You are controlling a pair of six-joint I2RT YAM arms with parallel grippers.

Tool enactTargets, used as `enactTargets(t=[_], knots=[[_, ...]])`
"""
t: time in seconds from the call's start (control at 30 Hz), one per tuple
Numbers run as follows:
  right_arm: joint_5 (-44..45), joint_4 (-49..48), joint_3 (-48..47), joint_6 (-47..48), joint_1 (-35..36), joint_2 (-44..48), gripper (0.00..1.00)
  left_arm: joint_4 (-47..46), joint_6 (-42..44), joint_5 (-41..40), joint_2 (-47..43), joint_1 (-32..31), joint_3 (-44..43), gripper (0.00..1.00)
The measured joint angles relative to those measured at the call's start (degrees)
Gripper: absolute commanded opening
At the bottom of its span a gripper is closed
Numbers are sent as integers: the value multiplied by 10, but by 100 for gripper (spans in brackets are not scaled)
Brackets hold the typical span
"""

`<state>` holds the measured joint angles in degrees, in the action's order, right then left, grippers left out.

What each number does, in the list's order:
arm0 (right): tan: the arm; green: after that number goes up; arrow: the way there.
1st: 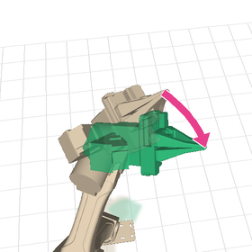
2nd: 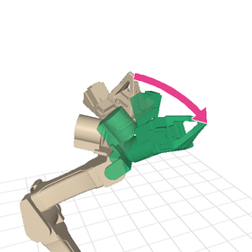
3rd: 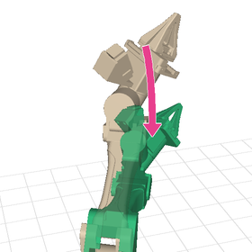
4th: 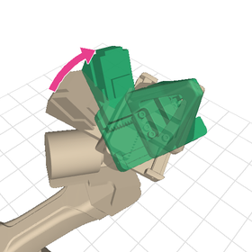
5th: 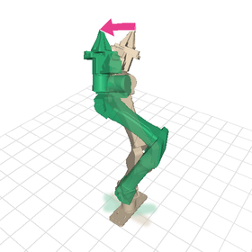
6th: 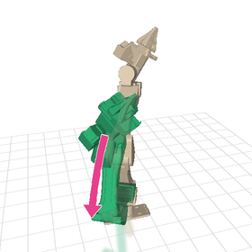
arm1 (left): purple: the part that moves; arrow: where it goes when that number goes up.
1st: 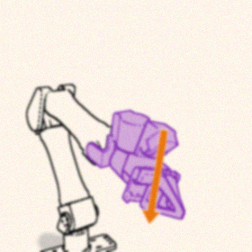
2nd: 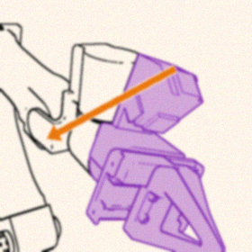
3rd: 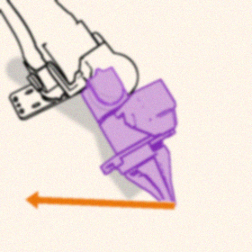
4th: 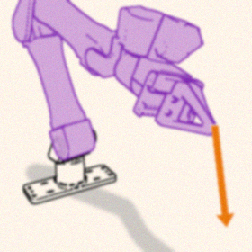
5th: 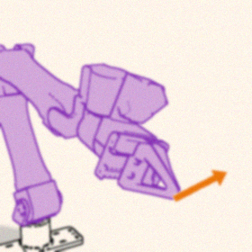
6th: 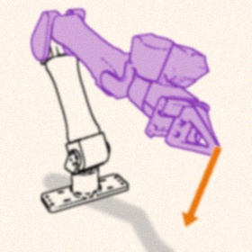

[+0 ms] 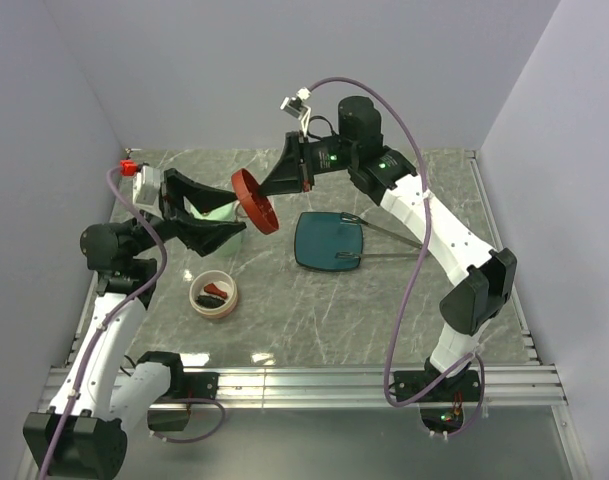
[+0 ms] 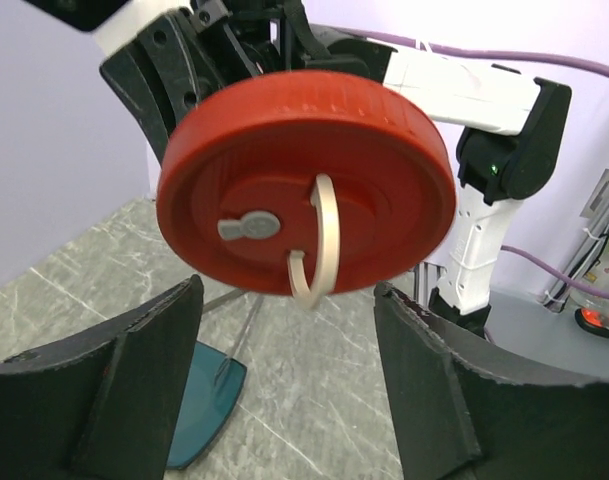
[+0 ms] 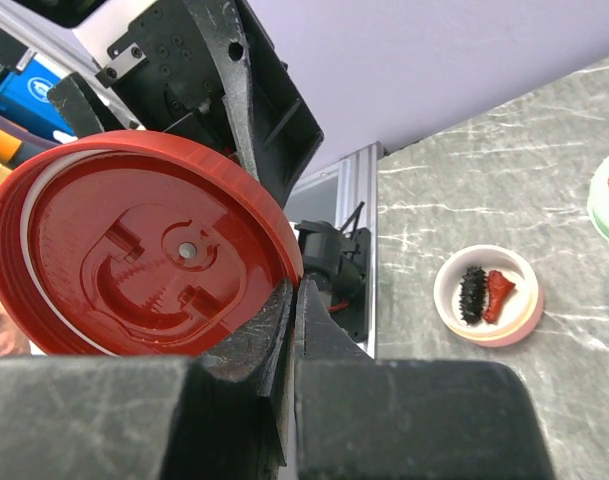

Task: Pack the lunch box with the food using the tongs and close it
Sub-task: Pass the lid of the lunch box from the right arm to the left

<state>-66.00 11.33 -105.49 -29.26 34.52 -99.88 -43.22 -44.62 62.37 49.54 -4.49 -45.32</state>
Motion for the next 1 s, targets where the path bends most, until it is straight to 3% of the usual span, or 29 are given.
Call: enactTargets(t=[0.1, 0.47, 0.6, 0.7, 0.73, 0.83, 1.0], knots=[[1, -11, 0, -13, 5, 0, 0, 6, 2, -3, 7, -3, -15, 58], [5, -67, 10, -62, 16, 0, 0, 26, 9, -8, 21, -14, -36, 28], [12, -80, 11, -71, 17, 0, 0, 41, 15, -8, 22, -16, -43, 1], [20, -83, 14, -81, 16, 0, 22, 57, 23, -7, 22, -16, -54, 1], [22, -82, 15, -82, 16, 0, 41, 64, 26, -7, 22, -16, -57, 1], [24, -77, 19, -78, 10, 0, 60, 117, 59, -10, 21, -16, -72, 1], [24, -56, 40, -68, -30, 0, 67, 316, 205, -45, 26, -16, -146, 1]])
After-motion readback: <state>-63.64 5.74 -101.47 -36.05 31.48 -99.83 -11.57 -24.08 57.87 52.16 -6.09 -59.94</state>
